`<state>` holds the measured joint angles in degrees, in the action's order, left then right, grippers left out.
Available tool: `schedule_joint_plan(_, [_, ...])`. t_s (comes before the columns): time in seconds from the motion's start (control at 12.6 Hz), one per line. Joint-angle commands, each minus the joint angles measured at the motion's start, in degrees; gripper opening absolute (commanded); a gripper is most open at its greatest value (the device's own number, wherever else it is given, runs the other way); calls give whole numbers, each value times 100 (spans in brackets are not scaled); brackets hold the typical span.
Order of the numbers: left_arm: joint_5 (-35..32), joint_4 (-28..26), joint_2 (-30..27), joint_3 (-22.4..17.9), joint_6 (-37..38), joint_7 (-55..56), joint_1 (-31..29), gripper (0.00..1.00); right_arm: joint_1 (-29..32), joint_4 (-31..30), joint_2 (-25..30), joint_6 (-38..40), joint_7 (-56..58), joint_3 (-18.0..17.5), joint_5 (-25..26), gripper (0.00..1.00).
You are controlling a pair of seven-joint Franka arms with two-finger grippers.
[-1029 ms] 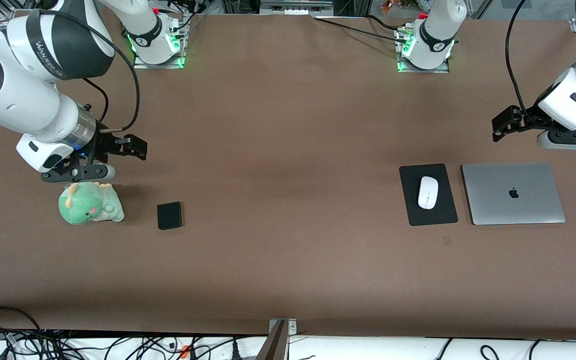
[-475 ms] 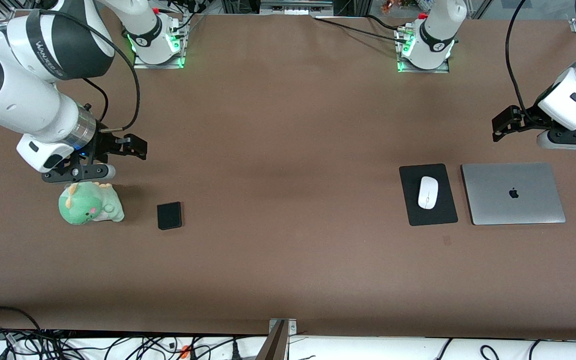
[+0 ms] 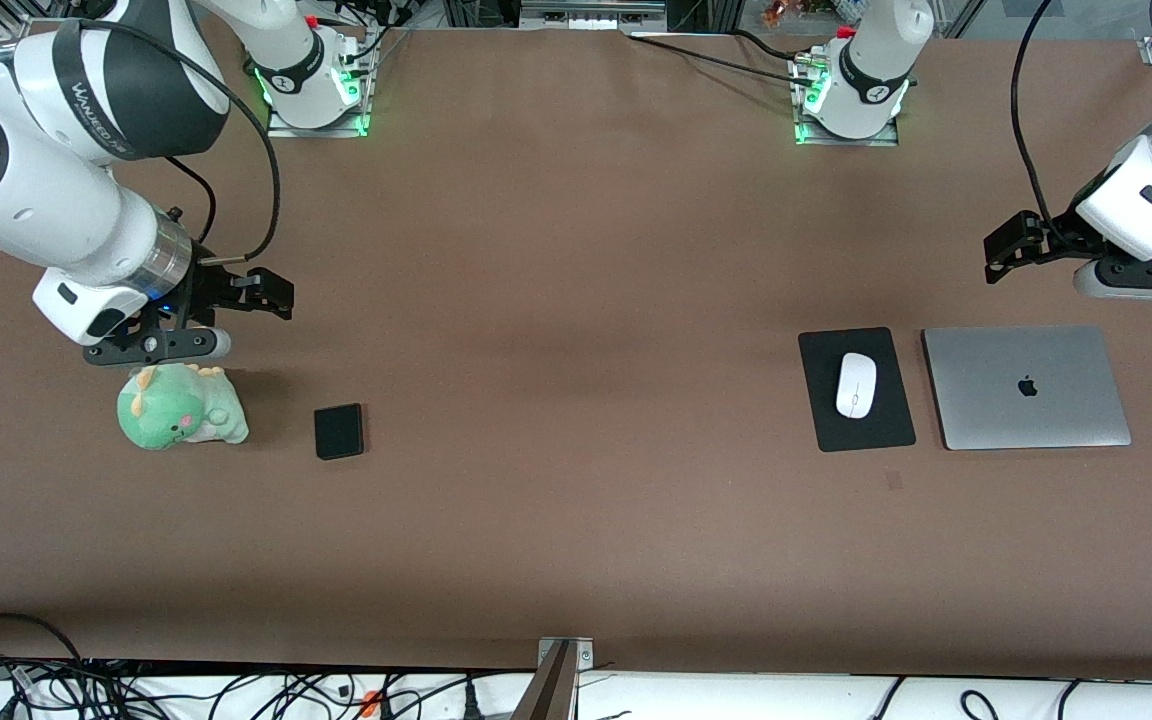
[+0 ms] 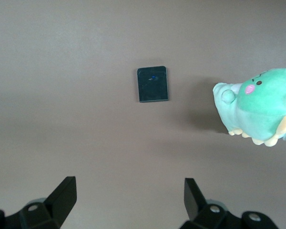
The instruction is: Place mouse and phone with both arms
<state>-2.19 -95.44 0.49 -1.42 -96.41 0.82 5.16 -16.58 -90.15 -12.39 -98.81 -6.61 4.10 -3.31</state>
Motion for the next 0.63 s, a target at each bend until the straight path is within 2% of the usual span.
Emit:
schedule_joint_plan(0.0, [44,-1,-31,-8,44,-126,-6,100,32,6,78,99,73,-15,58,100])
schedule_joint_plan(0.55, [44,-1,-31,-8,44,-126,-6,100,76,146,43,117,99,-15,76,100])
